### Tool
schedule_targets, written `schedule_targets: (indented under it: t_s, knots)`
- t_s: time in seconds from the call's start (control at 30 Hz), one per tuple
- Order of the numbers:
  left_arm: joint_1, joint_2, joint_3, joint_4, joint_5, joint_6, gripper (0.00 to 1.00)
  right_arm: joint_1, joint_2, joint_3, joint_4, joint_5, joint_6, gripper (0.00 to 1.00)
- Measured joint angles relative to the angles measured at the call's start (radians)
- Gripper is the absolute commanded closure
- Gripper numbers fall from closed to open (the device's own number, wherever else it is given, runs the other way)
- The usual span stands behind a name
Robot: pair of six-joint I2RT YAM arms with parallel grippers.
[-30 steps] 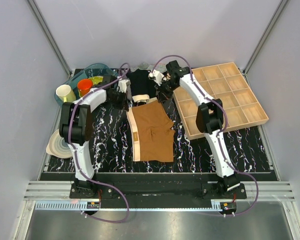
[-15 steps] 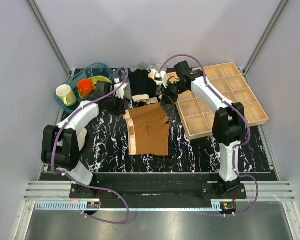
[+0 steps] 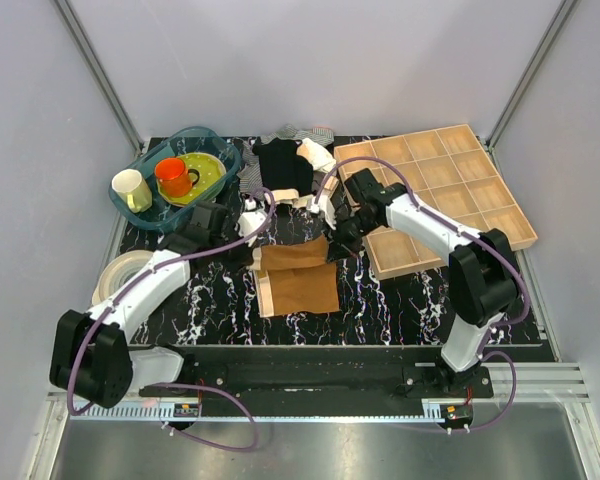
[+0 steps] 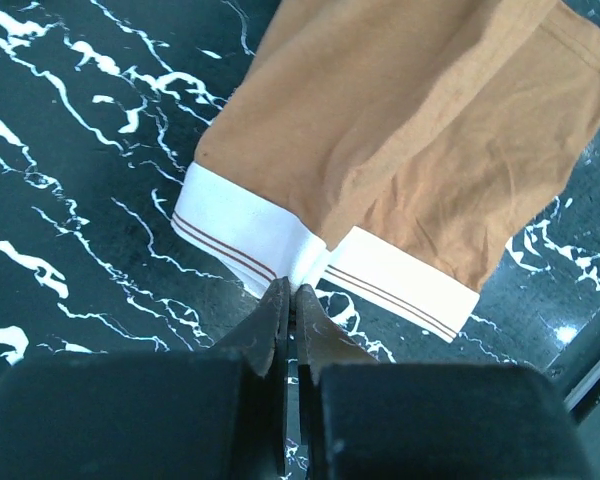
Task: Roll the underwear
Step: Fold the underwear at the center of the board.
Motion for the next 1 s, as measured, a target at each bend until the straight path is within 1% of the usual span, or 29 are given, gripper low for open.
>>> schedule_targets:
  t_s: [0.27, 0.5, 0.87, 1.0]
  knots:
    - [-0.085, -0.027, -0.068, -0.011, -0.021, 0.046, 0.99, 0.004, -0.046, -0.114, 0.045, 0.027, -0.037, 1.00]
    - [-0.143, -0.081, -0.093, -0.034, -0.042, 0.067, 0.99, 0.007, -0.073, -0.191, 0.061, 0.043, -0.072, 1.00]
    - [-0.237, -0.061, -0.093, -0.079, -0.097, 0.075, 0.97, 0.051, -0.079, -0.225, 0.071, 0.068, -0.107, 1.00]
    - [-0.250, -0.059, -0.094, -0.090, -0.103, 0.075, 0.97, 0.055, -0.082, -0.246, 0.069, 0.070, -0.122, 1.00]
